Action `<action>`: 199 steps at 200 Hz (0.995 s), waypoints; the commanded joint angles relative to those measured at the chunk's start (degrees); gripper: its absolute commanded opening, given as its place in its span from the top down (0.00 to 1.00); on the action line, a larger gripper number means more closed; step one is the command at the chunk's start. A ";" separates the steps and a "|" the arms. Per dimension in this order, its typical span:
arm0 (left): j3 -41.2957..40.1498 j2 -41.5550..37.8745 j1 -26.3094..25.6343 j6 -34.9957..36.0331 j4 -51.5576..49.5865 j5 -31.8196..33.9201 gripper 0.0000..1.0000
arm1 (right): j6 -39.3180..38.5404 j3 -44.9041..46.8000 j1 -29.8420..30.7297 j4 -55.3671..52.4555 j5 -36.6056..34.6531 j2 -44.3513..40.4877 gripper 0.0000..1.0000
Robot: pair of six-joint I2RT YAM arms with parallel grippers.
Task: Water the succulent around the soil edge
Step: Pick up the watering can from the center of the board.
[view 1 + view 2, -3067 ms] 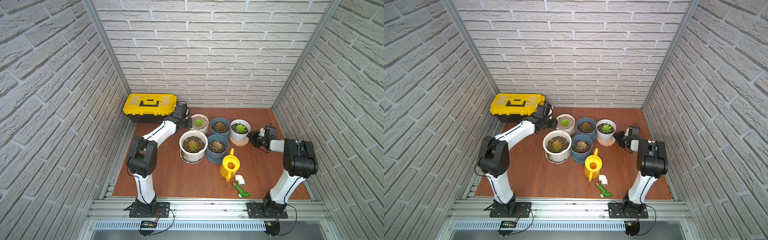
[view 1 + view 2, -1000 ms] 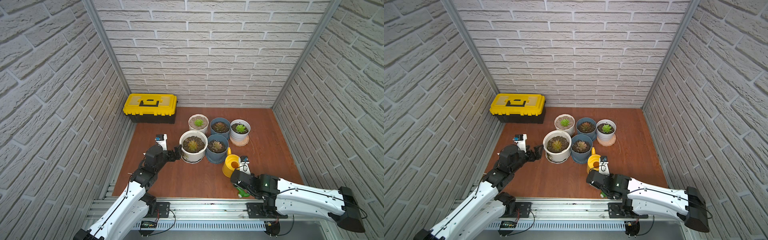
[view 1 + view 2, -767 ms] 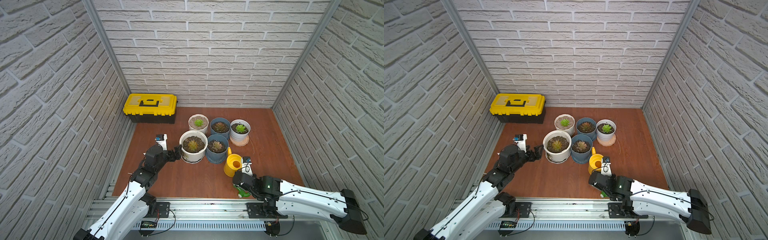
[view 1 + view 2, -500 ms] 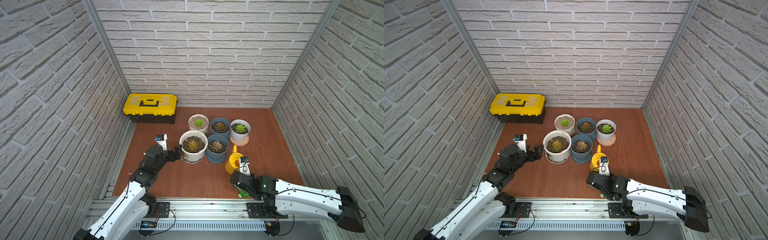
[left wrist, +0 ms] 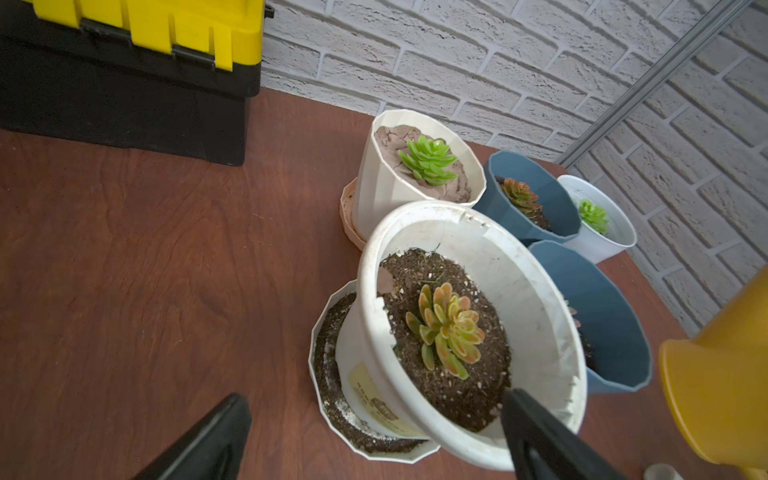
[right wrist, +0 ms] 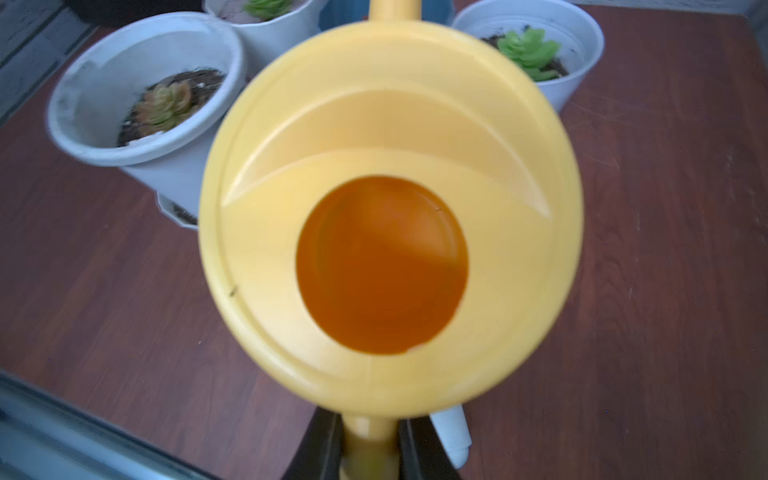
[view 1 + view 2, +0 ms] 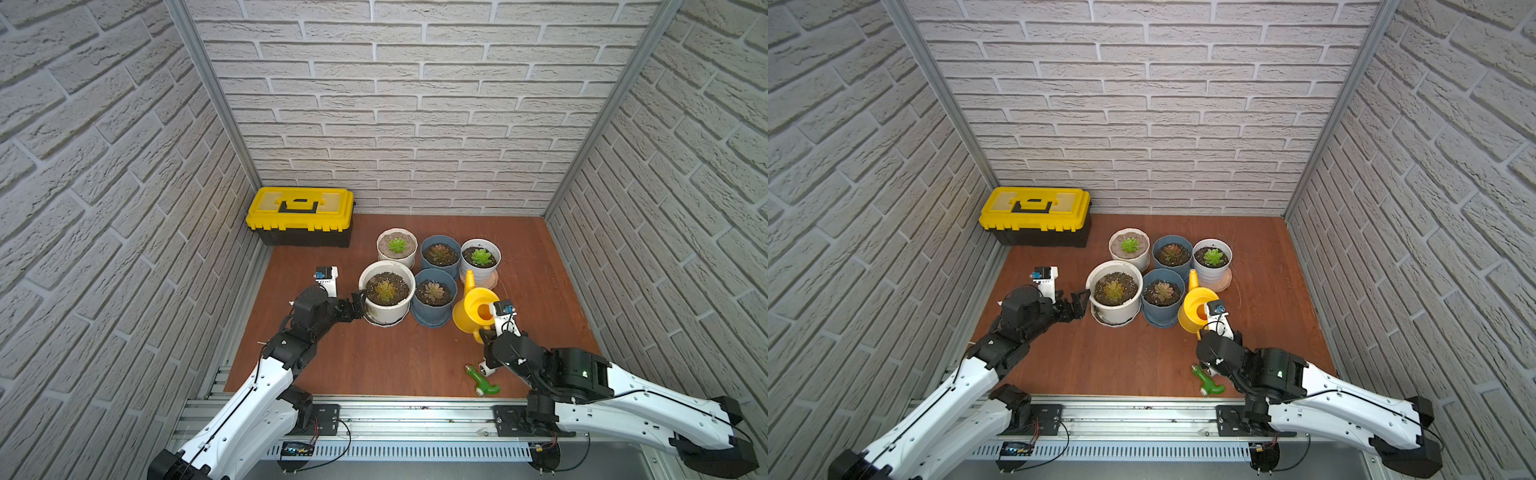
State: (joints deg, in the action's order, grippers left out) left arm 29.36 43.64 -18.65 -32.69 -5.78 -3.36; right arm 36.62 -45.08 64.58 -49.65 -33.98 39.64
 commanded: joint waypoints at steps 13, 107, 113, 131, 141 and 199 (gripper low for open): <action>8.33 -0.87 -0.37 -1.78 -0.24 -5.04 0.02 | -23.93 -8.56 0.13 3.82 13.87 7.86 0.97; 20.18 6.73 -15.91 5.50 -6.84 -0.61 0.02 | -36.57 -14.48 -0.69 10.82 24.14 18.52 0.97; 20.58 7.53 -16.91 6.00 -7.64 1.10 0.01 | -36.77 -14.75 -0.92 10.87 24.60 19.00 0.97; 21.00 9.53 -17.89 6.24 -9.21 4.19 0.02 | -37.54 -14.59 -1.08 12.57 25.98 18.96 0.97; 20.94 10.34 -17.84 6.00 -9.58 4.81 0.01 | -37.71 -14.26 -1.03 13.60 26.00 18.37 0.97; 18.40 13.06 -17.91 4.05 -8.13 4.54 0.02 | -38.62 -10.72 -1.12 21.43 21.70 11.21 0.97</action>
State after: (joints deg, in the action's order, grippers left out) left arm 48.64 55.46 -36.29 -28.36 -15.46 0.36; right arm -0.69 -57.14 63.64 -37.85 -9.54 55.00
